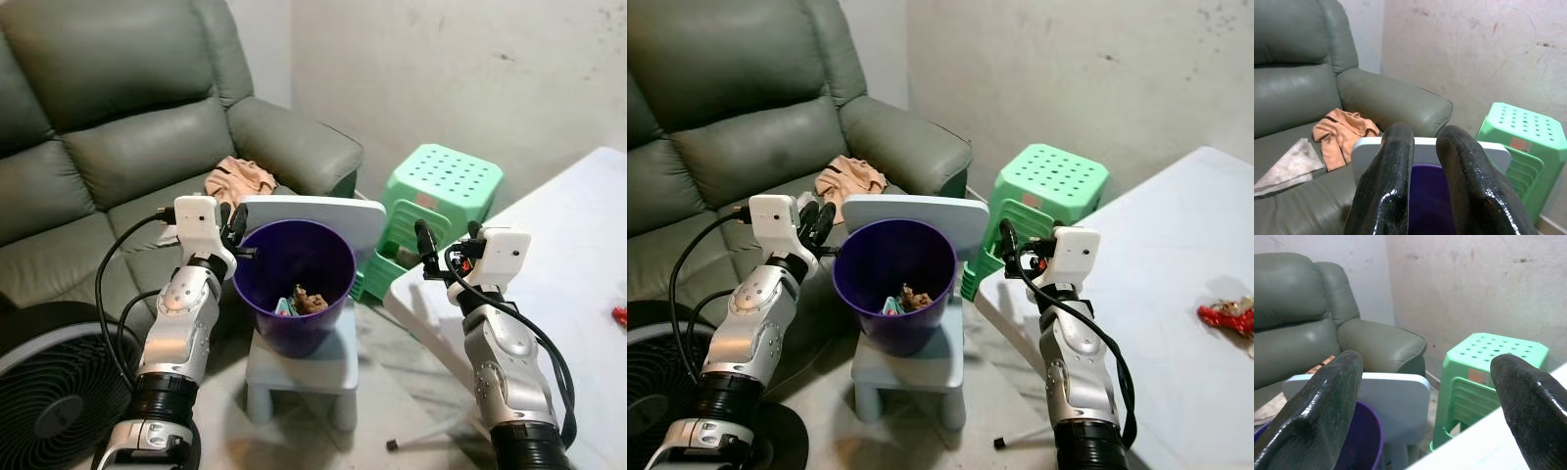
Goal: Picking trash to rubbish bin
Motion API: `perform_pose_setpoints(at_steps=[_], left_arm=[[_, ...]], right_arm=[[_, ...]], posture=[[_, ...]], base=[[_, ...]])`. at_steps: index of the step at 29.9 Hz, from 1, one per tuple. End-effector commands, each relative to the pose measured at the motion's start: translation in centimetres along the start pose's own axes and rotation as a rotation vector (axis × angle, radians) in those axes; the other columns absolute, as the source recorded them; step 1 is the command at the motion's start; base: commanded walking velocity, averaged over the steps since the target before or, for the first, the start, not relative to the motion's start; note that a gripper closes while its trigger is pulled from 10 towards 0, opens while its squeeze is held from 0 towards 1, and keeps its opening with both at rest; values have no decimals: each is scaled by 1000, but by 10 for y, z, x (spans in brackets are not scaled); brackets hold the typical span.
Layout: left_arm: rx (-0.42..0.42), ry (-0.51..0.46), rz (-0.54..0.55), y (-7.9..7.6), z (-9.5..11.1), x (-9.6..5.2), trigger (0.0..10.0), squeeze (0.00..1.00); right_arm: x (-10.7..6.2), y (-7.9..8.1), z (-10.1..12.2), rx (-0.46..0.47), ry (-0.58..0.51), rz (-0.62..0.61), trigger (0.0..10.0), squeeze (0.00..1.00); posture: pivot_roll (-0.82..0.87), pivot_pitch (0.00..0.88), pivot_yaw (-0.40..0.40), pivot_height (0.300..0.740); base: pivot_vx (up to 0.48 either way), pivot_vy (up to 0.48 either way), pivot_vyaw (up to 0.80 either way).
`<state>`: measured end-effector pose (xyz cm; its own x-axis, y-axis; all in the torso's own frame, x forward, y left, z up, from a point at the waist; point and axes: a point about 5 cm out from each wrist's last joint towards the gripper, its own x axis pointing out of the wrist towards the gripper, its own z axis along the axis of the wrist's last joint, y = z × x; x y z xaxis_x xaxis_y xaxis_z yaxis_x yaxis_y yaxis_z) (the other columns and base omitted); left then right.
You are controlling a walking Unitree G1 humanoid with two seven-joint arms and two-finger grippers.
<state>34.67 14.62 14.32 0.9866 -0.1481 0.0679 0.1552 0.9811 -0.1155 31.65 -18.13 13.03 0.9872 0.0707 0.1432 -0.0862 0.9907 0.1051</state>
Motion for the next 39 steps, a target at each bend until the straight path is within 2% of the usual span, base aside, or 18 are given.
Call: perform_pose_setpoints(at_steps=[1,5,24,39], left_arm=[[3,-6,9,1,3,3,10000,0],[13,-1,27,4,2,2,10000,0],[18,4,37,6,0,0,10000,0],[8,20,11,1,-3,0,10000,0]], right_arm=[[1,0,5,-7,-12,-1,10000,0],[3,0,6,-10,-11,2,10000,0],[4,2,5,-14,-4,8,10000,0],[2,0,5,-17,0,-1,10000,0]], posture=[[58,13,4,715],[63,13,0,715],[70,16,-5,715],[62,16,-2,715]], base=[[0,0,-725],[0,475,-722],[0,0,-720],[0,0,-715]])
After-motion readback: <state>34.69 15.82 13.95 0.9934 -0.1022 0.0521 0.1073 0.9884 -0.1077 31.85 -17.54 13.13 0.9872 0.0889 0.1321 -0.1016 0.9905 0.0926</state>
